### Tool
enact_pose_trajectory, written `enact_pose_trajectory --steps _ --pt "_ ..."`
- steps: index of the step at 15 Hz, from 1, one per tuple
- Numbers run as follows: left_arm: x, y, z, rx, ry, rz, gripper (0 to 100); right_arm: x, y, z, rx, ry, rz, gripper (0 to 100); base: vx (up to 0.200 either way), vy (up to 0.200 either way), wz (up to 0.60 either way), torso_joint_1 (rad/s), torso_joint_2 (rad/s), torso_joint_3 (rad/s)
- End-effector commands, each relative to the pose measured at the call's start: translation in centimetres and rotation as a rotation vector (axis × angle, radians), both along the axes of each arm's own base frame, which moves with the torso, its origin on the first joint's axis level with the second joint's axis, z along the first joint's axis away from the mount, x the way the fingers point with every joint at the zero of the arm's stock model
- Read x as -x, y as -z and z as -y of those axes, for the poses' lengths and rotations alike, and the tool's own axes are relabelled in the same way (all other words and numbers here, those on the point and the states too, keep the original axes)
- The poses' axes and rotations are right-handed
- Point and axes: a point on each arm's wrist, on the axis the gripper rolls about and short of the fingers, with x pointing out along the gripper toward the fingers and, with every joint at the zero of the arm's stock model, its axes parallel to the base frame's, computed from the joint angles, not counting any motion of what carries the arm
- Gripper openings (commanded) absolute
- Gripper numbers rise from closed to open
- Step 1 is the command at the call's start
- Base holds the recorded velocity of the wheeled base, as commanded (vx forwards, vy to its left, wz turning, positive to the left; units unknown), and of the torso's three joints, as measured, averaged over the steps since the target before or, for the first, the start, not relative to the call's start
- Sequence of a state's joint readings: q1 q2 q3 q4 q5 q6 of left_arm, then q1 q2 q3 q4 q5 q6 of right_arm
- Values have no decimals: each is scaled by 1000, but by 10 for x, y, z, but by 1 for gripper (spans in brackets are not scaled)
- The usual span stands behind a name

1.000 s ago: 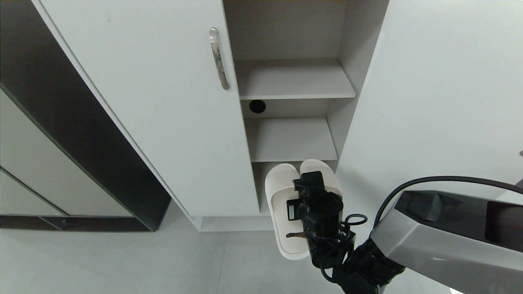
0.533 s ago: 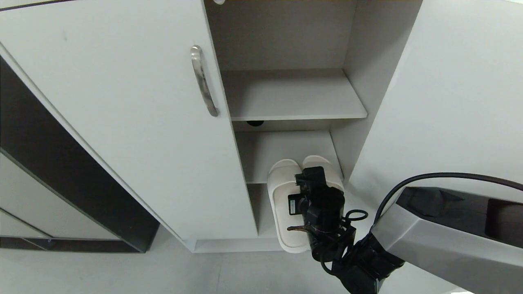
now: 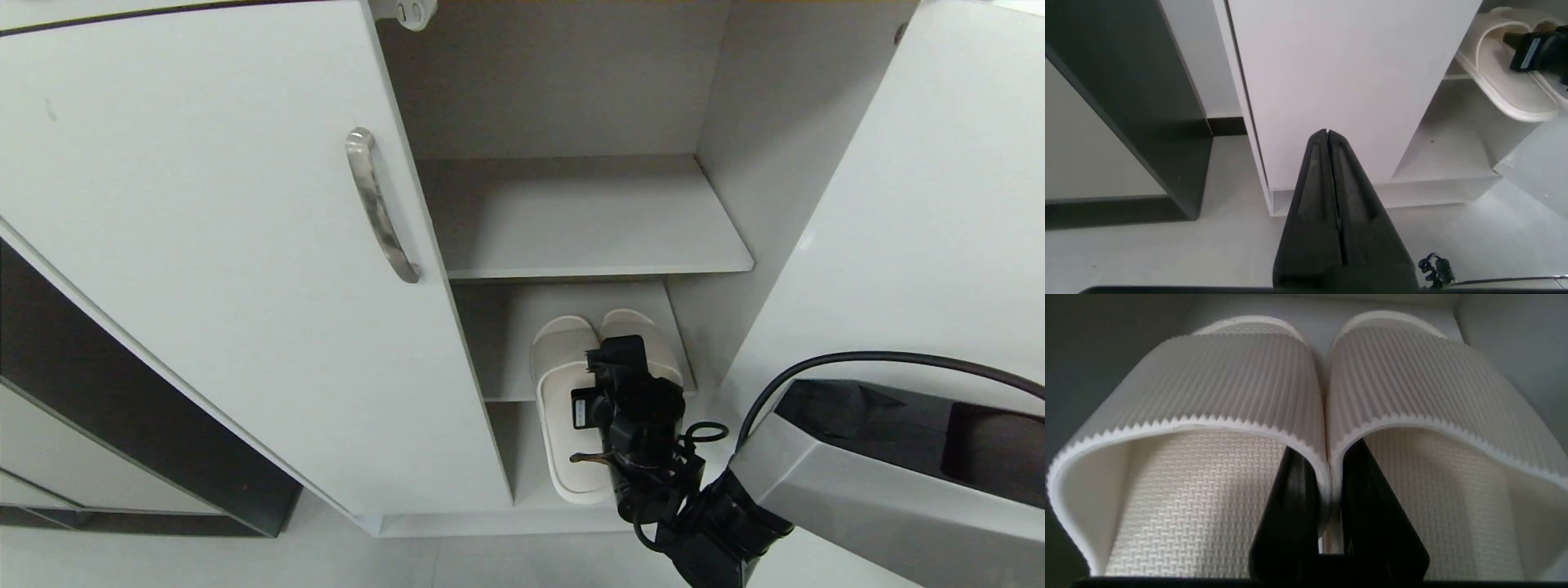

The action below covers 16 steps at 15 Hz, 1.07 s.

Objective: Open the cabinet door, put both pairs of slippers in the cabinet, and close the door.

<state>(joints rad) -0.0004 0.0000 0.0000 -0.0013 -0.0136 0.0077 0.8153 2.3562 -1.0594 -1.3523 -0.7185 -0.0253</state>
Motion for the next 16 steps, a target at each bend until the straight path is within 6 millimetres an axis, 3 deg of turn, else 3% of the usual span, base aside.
enact_pose_trajectory --steps 1,5,8,11,16 --pt "0 0 0 2 0 0 0 -13 -5 1 2 24 20 0 0 0 0 0 0 0" --pt "0 0 0 2 0 0 0 -50 -20 3 -7 77 30 0 0 0 0 0 0 0" --pt "0 0 0 2 0 -1 0 -74 -6 1 10 93 14 0 0 0 0 0 0 0" --pt "0 0 0 3 0 0 0 -96 -14 7 -8 126 37 0 0 0 0 0 0 0" --pt "0 0 0 3 0 -1 0 -107 -31 6 -25 129 56 0 0 0 0 0 0 0"
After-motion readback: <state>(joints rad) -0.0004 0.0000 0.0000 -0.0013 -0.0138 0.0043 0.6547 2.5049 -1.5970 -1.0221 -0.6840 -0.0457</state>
